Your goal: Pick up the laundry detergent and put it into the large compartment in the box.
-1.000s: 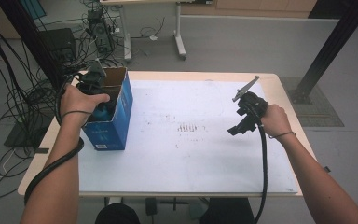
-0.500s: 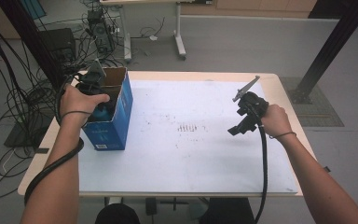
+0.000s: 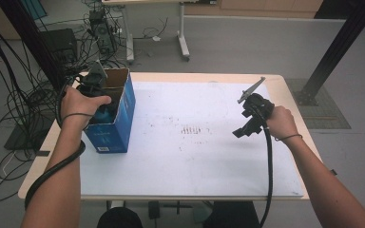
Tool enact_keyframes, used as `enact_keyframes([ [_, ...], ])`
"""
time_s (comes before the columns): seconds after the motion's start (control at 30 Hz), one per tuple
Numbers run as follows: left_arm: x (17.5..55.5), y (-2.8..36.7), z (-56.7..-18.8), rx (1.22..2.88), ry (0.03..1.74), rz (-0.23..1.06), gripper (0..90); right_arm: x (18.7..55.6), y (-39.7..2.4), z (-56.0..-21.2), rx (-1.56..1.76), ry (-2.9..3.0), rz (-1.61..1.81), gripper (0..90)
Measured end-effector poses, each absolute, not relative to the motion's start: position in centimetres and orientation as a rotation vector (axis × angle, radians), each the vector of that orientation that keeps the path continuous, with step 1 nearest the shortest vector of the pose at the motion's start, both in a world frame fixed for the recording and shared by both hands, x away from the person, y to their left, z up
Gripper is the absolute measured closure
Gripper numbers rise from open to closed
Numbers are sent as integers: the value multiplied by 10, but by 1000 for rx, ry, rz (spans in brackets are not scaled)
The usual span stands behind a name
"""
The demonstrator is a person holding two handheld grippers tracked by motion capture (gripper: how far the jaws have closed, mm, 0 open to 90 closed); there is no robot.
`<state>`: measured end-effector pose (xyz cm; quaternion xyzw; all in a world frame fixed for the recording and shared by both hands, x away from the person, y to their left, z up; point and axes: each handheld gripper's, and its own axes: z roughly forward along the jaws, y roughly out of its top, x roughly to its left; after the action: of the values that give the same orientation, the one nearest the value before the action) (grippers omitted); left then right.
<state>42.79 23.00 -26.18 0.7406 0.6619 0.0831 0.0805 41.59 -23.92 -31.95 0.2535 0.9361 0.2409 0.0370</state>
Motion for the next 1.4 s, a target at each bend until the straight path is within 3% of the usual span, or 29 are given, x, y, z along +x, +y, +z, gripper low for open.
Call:
enact_keyframes([
  [1.4, 427, 229, -262, 2206, 1978, 256, 378, 417, -237, -320, 772, 2874, 738, 31],
])
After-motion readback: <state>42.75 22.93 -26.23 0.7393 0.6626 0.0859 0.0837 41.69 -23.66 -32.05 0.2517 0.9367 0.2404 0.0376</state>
